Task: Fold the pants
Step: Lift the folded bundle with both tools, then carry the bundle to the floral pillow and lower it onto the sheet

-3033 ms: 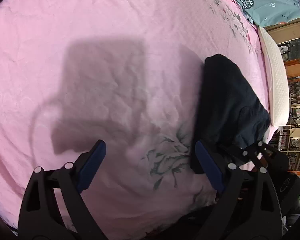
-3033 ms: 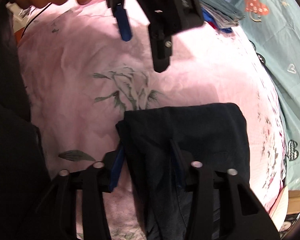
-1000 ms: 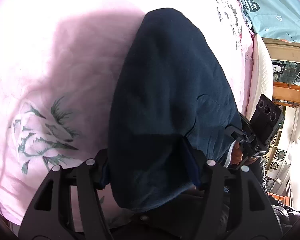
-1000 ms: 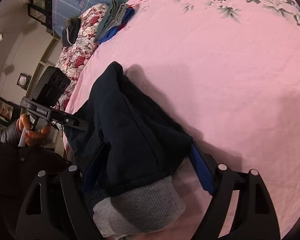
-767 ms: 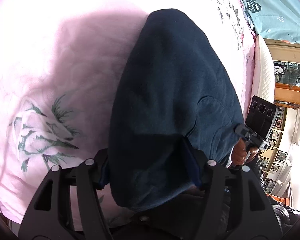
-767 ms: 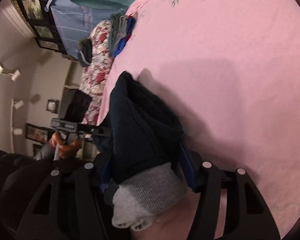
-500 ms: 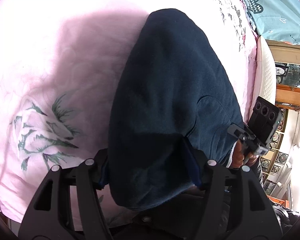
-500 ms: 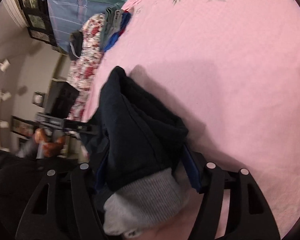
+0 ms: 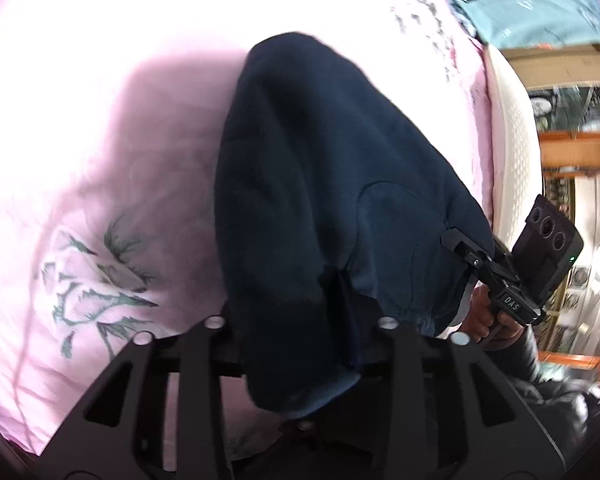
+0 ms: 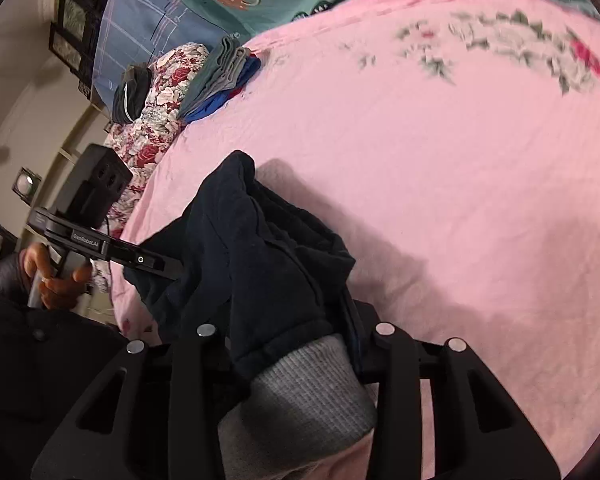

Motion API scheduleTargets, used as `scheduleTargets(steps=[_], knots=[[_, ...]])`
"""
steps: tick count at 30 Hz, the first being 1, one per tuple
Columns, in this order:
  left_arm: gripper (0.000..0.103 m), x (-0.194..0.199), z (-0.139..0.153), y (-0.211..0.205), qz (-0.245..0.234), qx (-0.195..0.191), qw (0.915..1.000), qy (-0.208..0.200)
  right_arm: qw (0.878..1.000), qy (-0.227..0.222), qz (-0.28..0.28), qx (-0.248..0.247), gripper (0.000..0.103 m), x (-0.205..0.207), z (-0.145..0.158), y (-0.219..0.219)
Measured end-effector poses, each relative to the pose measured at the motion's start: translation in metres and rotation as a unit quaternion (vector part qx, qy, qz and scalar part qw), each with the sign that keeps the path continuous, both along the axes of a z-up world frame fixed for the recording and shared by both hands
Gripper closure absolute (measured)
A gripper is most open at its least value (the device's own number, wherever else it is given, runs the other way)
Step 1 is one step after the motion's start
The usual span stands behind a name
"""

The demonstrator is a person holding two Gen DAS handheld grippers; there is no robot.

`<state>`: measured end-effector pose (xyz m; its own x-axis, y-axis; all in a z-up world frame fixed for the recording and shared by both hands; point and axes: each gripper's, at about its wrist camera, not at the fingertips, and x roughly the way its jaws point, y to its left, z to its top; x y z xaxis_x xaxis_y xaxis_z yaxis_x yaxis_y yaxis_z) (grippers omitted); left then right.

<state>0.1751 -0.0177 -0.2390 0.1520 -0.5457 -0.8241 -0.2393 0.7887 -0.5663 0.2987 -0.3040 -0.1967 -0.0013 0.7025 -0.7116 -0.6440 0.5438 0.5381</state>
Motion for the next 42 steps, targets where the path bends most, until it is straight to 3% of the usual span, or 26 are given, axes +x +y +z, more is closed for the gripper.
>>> scheduleTargets(steps=[5,9,18,23,33,38,42], knots=[[0.075,-0.003,0.015,-0.010,-0.028,0.032,0.9985,-0.035,0.999,-0.032,-0.023,-0.030,0.067,-0.007,0.003,0.005],[0.077,-0.005,0.034,-0.017,-0.053,0.068,0.9932,-0.078,0.998,-0.045,-0.029,-0.024,0.067,-0.009,0.017,0.009],[0.077,-0.014,0.078,0.021,-0.026,0.111,0.9829,-0.144,0.995,-0.093,-0.017,-0.019,0.068,0.001,0.063,0.058],[0.077,-0.028,0.102,0.076,0.008,0.124,0.9778,-0.168,0.993,-0.120,0.004,-0.012,0.068,0.002,0.087,0.113],[0.077,-0.058,0.140,0.229,0.065,0.155,0.9646,-0.203,0.984,-0.172,0.049,-0.006,0.068,-0.013,0.131,0.281],[0.077,-0.053,0.154,0.298,0.069,0.157,0.9624,-0.211,0.980,-0.191,0.059,-0.013,0.068,-0.017,0.149,0.351],[0.077,-0.027,0.172,0.347,0.071,0.145,0.9603,-0.228,0.978,-0.200,0.061,-0.009,0.068,0.004,0.171,0.401]])
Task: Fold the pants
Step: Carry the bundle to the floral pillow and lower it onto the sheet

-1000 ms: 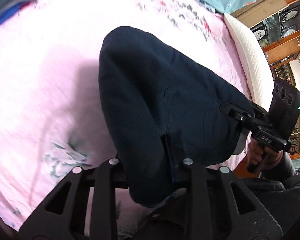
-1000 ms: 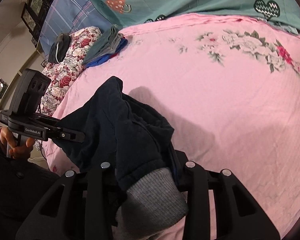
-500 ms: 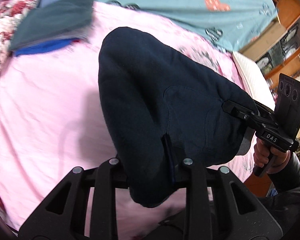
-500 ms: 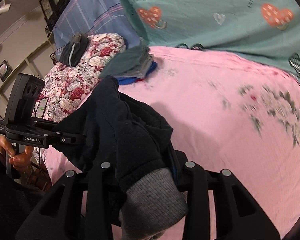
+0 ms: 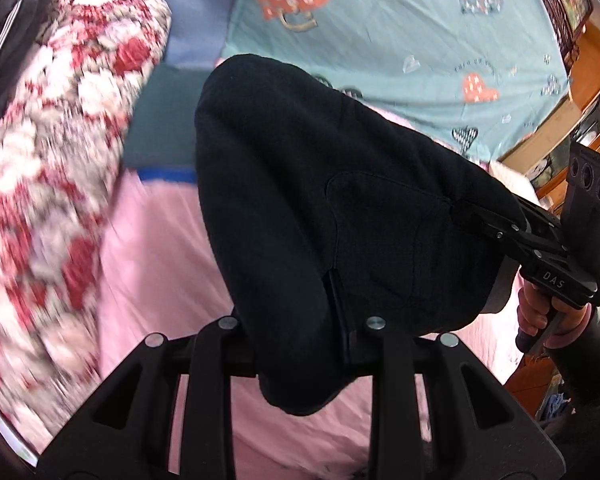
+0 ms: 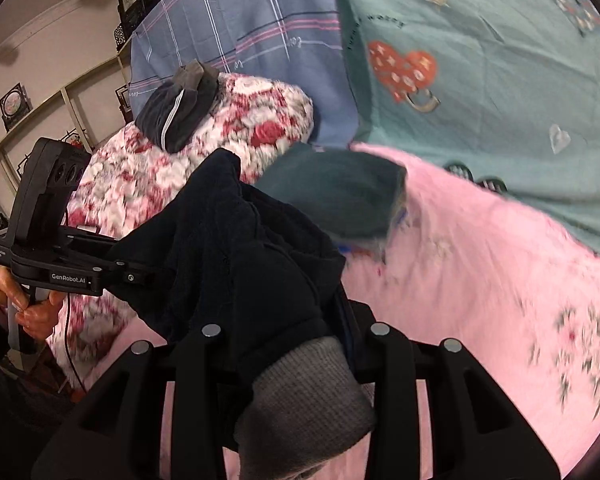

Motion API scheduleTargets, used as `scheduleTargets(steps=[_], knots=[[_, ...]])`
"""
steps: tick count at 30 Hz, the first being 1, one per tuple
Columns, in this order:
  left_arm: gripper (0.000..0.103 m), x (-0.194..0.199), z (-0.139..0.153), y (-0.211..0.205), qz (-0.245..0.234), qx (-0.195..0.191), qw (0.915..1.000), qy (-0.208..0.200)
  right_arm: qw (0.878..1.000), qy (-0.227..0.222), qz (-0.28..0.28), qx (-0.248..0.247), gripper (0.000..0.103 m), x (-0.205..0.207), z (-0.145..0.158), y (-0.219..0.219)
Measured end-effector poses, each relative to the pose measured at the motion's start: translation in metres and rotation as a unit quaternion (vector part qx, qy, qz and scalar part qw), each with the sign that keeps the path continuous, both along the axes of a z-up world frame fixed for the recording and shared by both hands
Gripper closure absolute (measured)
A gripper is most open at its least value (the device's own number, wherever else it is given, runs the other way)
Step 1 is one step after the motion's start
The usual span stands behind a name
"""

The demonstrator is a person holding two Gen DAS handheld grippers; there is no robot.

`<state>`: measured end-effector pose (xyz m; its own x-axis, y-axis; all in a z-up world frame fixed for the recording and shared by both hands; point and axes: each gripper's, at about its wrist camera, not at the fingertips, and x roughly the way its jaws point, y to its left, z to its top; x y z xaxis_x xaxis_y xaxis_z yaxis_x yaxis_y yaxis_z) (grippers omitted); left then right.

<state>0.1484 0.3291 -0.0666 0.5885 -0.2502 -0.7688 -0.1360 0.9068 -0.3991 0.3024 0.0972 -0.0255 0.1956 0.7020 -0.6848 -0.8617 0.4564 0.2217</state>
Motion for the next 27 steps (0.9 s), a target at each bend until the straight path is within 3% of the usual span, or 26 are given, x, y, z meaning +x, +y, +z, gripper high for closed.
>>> scheduleTargets(steps=[4,8,12,18,22,24,27], knots=[[0.077,0.038,0.015,0.038,0.006,-0.010,0.9995,-0.029,1.000,-0.015,0.004,0.007,0.068,0.040,0.016,0.040],[0.077,0.089,0.006,0.079,0.024,-0.034,0.9981,-0.045,0.999,0.026,0.000,0.018,0.068,0.105,0.010,0.080],[0.077,0.131,-0.022,0.110,0.042,-0.049,0.9975,-0.029,0.997,0.083,0.005,0.003,0.068,0.166,-0.023,0.124],[0.076,0.166,-0.077,0.141,0.062,-0.065,0.9960,0.006,0.990,0.139,0.025,-0.017,0.068,0.214,-0.092,0.157],[0.062,0.164,-0.100,0.154,0.067,-0.089,0.9936,-0.021,0.984,0.174,0.030,0.012,0.064,0.236,-0.120,0.153],[0.047,0.163,-0.104,0.155,0.079,-0.067,0.9942,-0.028,0.983,0.181,0.030,0.021,0.059,0.240,-0.128,0.152],[0.041,0.157,-0.096,0.151,0.088,-0.032,0.9952,-0.031,0.976,0.212,0.028,0.037,0.047,0.244,-0.125,0.148]])
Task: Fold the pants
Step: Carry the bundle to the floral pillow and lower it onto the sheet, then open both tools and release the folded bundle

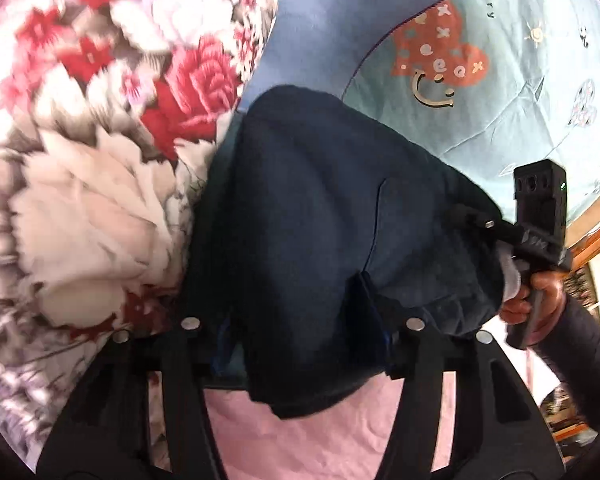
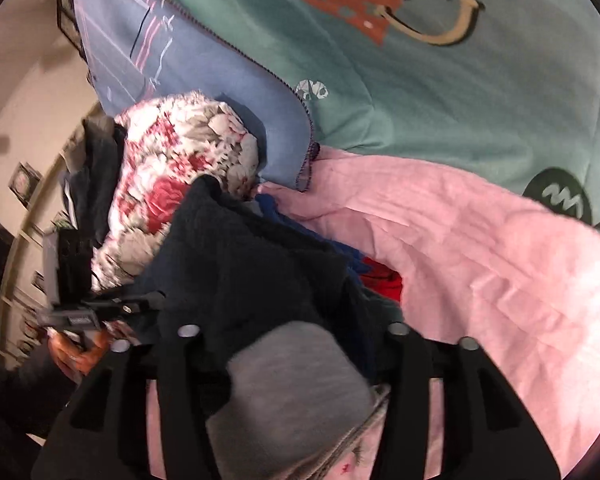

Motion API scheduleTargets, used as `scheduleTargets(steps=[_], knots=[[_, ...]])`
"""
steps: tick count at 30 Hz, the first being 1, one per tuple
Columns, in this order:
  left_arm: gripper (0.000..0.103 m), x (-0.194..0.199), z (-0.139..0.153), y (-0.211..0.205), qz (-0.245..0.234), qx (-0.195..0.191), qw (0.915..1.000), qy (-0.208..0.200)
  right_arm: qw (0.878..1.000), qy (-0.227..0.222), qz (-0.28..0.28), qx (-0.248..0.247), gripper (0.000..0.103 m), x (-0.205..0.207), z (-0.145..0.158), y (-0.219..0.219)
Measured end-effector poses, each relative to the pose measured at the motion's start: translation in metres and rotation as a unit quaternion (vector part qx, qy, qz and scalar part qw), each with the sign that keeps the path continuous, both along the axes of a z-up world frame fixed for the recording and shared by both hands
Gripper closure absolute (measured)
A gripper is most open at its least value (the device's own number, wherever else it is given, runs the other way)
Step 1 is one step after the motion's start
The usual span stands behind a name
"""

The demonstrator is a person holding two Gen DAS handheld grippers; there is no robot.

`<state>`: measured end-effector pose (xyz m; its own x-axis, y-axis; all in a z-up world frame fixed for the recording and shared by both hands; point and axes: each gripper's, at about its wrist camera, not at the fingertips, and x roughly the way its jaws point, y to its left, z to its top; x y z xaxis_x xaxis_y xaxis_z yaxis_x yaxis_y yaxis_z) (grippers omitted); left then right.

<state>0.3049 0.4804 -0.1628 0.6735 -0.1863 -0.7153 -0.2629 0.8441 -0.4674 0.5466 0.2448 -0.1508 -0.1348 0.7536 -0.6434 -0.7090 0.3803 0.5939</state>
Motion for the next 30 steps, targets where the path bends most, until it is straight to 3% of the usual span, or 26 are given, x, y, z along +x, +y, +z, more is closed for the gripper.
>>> scheduleTargets(steps=[2,3,4,7,10,12,14,16,18,21,23,25,30], knots=[[0.039,-0.010,0.020,-0.005,0.023,0.064,0.9977,-0.001,1.000,-0.004,-0.013,-0.005,0.042,-0.001,0.015,-0.004],[0.032,-0.018,0.035,-0.007,0.038,0.103,0.9939,-0.010,0.999,-0.018,-0.025,-0.006,0.042,-0.003,0.028,-0.011],[0.026,-0.022,0.046,-0.006,0.049,0.118,0.9916,-0.020,0.999,-0.036,-0.038,0.000,0.042,-0.006,0.040,-0.019],[0.025,-0.034,0.074,-0.007,0.064,0.116,0.9890,-0.066,0.994,-0.066,-0.057,0.071,0.042,-0.021,0.074,-0.045],[0.024,-0.031,0.078,-0.025,0.033,0.104,0.9898,-0.091,0.989,-0.022,-0.030,0.141,0.042,-0.040,0.084,-0.053],[0.022,-0.021,0.065,-0.037,0.016,0.105,0.9913,-0.077,0.992,-0.006,-0.016,0.126,0.042,-0.048,0.070,-0.046],[0.021,0.003,0.037,-0.044,0.010,0.105,0.9941,-0.025,0.997,0.004,-0.032,0.064,0.042,-0.044,0.036,-0.037],[0.020,0.016,0.009,-0.047,0.013,0.115,0.9931,0.023,0.998,-0.003,-0.047,0.035,0.042,-0.042,0.016,-0.034],[0.020,0.013,0.013,-0.051,0.030,0.124,0.9910,0.040,0.998,0.000,-0.060,0.037,0.042,-0.048,0.025,-0.034],[0.008,-0.006,0.041,-0.060,0.054,0.132,0.9893,0.029,0.993,-0.029,-0.099,0.058,0.034,-0.078,0.064,-0.050],[0.002,-0.028,0.060,-0.068,0.078,0.151,0.9851,0.024,0.987,-0.069,-0.128,0.064,0.010,-0.105,0.085,-0.063],[0.002,-0.048,0.070,-0.079,0.096,0.167,0.9805,0.039,0.981,-0.103,-0.152,0.060,0.002,-0.138,0.102,-0.081],[0.002,-0.114,0.079,-0.109,0.094,0.177,0.9772,0.069,0.970,-0.181,-0.164,-0.014,0.001,-0.216,0.113,-0.111]])
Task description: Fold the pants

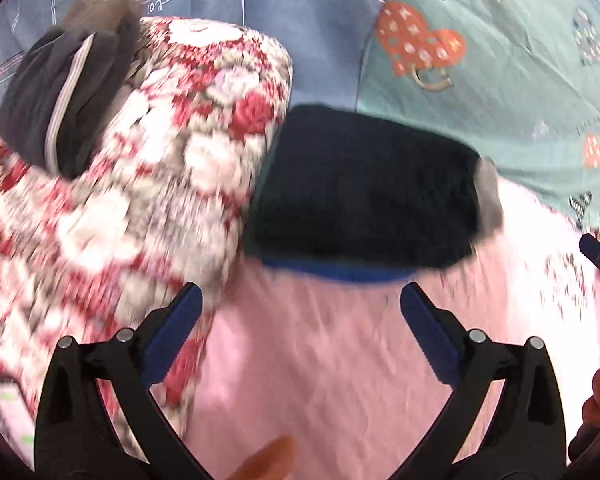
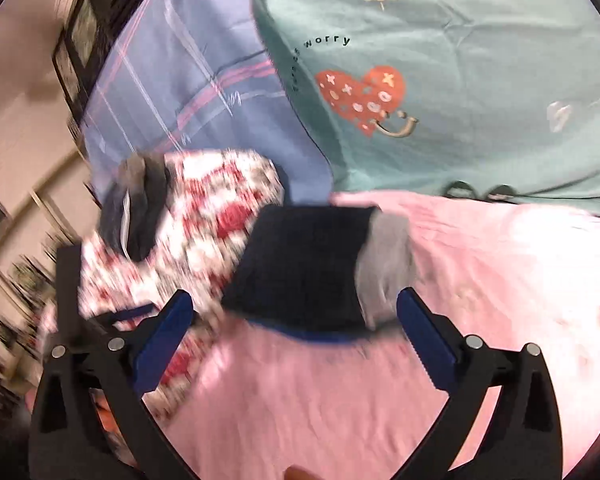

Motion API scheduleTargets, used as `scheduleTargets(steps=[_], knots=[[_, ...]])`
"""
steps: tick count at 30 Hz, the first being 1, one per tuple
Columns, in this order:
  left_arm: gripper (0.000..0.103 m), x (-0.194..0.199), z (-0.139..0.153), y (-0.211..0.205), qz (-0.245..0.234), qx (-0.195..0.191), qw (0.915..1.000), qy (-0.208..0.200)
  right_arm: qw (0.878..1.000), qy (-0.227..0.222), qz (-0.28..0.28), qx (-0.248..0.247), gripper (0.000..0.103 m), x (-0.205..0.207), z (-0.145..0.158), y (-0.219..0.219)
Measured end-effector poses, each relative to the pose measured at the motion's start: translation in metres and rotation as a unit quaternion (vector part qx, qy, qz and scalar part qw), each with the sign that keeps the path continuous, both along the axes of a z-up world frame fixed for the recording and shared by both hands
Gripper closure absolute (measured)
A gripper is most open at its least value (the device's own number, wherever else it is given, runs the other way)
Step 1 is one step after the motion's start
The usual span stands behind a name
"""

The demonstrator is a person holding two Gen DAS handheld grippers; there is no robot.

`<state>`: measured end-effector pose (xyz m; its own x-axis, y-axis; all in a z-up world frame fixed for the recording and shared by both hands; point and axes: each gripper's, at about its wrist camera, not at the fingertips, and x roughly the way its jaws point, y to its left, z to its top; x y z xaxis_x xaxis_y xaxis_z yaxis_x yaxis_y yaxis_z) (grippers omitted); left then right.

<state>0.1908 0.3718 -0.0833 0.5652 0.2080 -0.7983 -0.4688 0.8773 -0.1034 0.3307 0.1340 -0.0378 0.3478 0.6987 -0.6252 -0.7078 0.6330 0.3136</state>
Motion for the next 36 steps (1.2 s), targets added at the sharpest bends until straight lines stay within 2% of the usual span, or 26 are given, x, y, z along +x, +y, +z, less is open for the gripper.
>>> scheduleTargets(steps=[4,13,21,36], knots=[[0.002,-0.039,0.007,-0.028,-0.010,0.011,0.9999,0.000,0.997,-0.058,-0.008,-0.052,0.001,-0.054,-0.003,-0.015],[0.002,-0.094,0.014,-0.063,-0.028,0.015,0.9995,0.004,0.996,-0.038,-0.033,-0.067,0.001,-0.105,-0.020,-0.054],[0.002,-0.120,0.022,-0.078,-0.037,0.028,0.9989,-0.003,0.996,-0.042,-0.043,-0.068,0.001,-0.124,-0.016,-0.064],[0.002,-0.132,0.027,-0.092,-0.048,0.036,0.9982,-0.008,0.995,-0.049,-0.046,-0.068,0.001,-0.136,-0.011,-0.075]])
